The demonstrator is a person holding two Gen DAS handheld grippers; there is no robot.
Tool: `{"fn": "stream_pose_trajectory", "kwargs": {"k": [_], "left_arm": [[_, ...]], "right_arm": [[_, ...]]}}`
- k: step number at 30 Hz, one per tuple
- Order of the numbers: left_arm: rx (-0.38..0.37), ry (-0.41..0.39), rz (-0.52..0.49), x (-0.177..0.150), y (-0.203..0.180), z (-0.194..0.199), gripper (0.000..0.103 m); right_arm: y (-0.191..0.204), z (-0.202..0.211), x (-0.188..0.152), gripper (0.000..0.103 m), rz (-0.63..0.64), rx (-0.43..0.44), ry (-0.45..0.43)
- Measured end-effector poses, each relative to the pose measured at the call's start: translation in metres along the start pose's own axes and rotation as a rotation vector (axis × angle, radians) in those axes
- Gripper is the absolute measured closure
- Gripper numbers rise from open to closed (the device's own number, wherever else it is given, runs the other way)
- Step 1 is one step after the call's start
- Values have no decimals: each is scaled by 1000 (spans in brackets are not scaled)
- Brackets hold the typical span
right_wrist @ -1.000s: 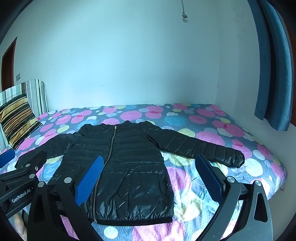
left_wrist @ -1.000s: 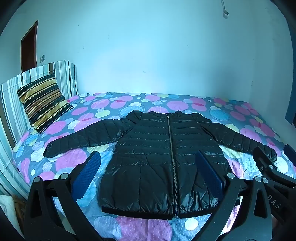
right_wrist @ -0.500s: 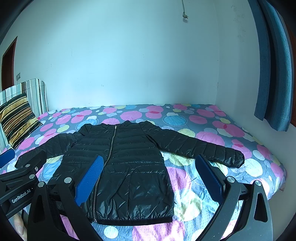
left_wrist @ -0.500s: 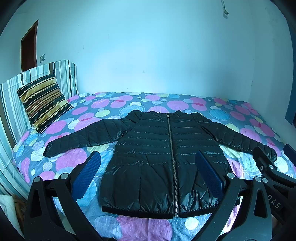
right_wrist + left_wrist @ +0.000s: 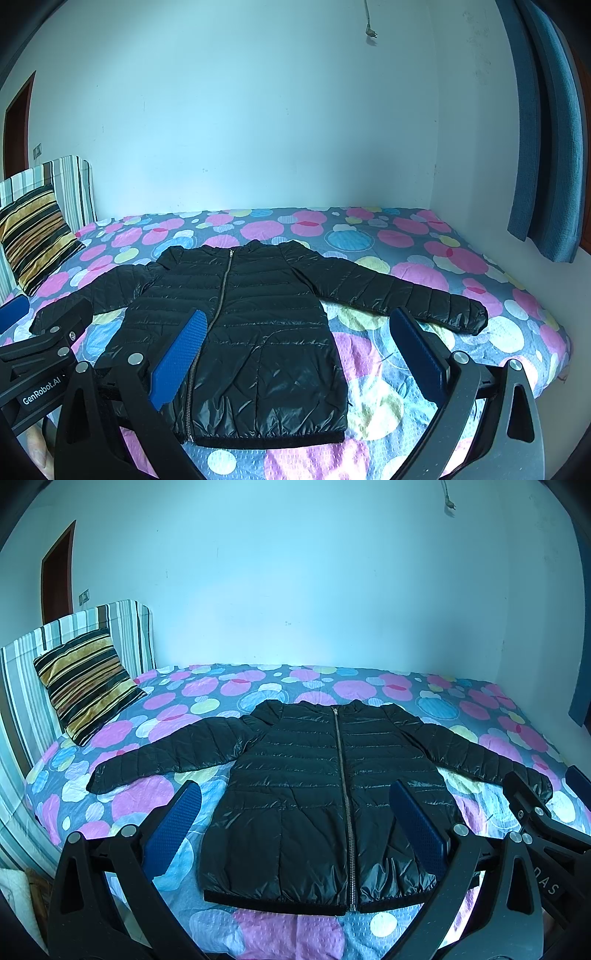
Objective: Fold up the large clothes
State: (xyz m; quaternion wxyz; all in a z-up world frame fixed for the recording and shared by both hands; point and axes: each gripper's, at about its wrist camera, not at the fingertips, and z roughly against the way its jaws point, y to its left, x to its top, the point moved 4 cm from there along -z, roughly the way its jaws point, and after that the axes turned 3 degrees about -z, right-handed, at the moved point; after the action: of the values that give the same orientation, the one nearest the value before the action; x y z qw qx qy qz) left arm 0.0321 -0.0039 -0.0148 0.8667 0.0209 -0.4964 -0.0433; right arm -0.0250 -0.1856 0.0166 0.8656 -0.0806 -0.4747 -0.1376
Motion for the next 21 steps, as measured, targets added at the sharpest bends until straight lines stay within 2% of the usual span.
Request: {"fn": "stream_pose_trajectory", "kwargs": {"k": [21], "left_arm": [[1,1,4,-3,3,1,2]], "right_arm": [[0,-1,-1,5,2,-1,0]]}}
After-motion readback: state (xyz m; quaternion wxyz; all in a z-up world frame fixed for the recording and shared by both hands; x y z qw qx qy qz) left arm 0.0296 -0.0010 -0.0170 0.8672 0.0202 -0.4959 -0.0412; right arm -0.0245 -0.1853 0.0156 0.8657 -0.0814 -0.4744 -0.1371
